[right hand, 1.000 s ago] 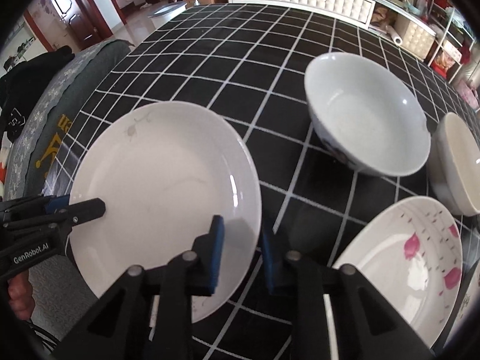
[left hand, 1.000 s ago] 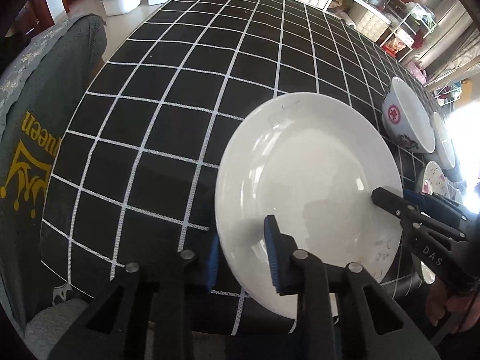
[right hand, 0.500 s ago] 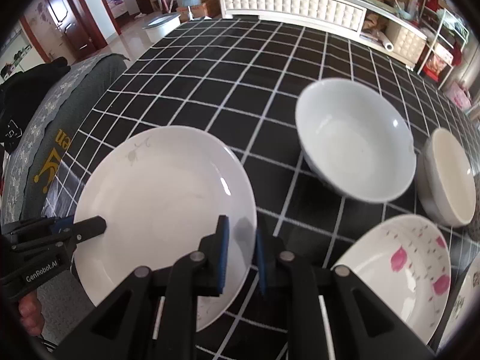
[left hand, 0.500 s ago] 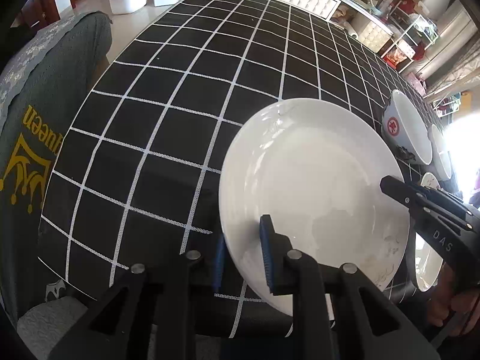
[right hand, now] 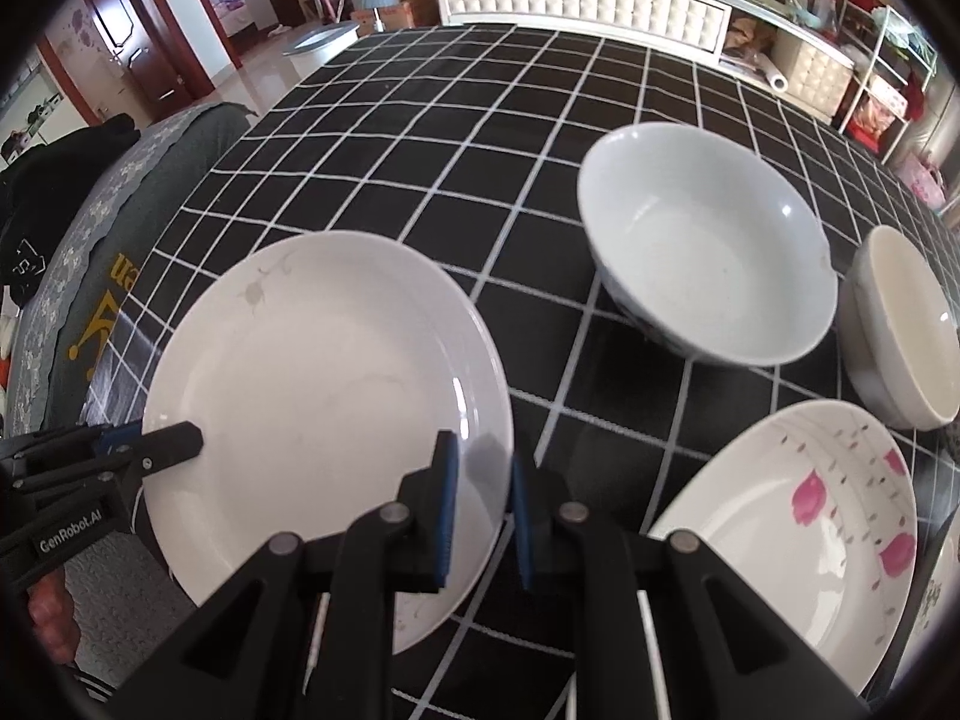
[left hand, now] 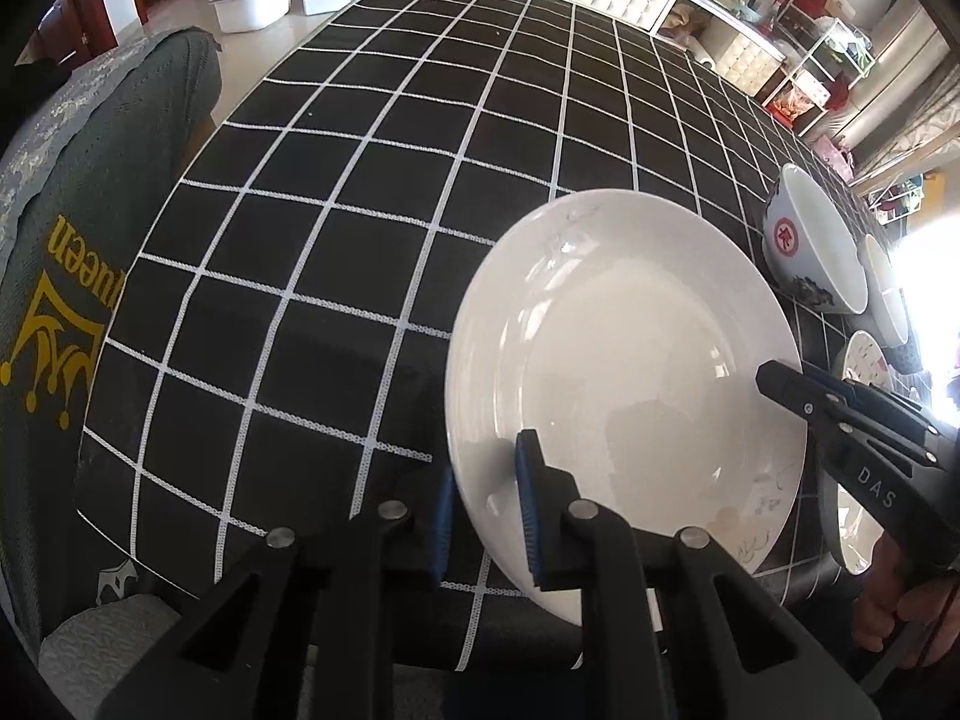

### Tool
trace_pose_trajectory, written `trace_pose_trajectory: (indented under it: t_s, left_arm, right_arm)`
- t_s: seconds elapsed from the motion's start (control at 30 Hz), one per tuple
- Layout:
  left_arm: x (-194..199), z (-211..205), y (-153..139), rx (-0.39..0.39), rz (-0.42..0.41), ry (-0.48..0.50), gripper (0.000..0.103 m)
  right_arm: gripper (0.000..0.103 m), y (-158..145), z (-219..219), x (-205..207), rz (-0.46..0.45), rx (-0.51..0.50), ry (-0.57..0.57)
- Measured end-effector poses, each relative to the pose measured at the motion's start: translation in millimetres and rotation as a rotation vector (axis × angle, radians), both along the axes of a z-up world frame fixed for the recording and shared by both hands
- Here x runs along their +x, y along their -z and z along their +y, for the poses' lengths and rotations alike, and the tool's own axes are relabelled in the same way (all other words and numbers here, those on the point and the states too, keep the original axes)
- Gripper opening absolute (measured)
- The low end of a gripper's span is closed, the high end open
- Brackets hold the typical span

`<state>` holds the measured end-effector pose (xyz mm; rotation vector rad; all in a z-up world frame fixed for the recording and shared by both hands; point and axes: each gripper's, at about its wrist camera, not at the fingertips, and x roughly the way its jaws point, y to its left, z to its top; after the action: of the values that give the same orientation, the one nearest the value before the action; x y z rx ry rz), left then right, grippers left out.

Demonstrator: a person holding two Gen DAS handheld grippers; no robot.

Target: Organize plates and bowls

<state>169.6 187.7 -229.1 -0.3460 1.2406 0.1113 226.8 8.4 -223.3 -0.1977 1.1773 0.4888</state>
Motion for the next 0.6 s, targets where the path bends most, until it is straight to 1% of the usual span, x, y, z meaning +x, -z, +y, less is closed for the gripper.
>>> trace_pose_trajectory:
  t_s: [0.1, 0.2, 0.33, 0.43, 0.6]
  left_arm:
    - [-0.4, 2.7, -4.4, 0.010, 0.019, -0.025, 0.017]
    - [-8.4, 0.3, -20.0, 0.025, -0.004, -0.035, 0.017]
    - [-18.9, -9.2, -46.5, 0.075, -0.031, -0.043, 0.017]
    - [-25.3, -29.6, -72.5, 0.059, -0.084, -0.009, 0.017]
    - [-29.6, -72.2, -100.7, 0.037, -0.143, 0.066, 0.017]
  right_arm:
    - [0.021, -4.9, -6.6, -1.2, 0.012, 0.025, 0.005]
    - [0.021, -22.6, -18.8, -9.2, -0.021, 0.041, 0.011]
    - [0.021, -48.3, -39.5, -20.8, -0.066, 0.071, 0.025]
    - [0.021, -67.7, -60.8, -30.1, -0.102, 0.085, 0.040]
    - [0.021, -93.4, -95.9, -43.4, -0.149, 0.105, 0.082]
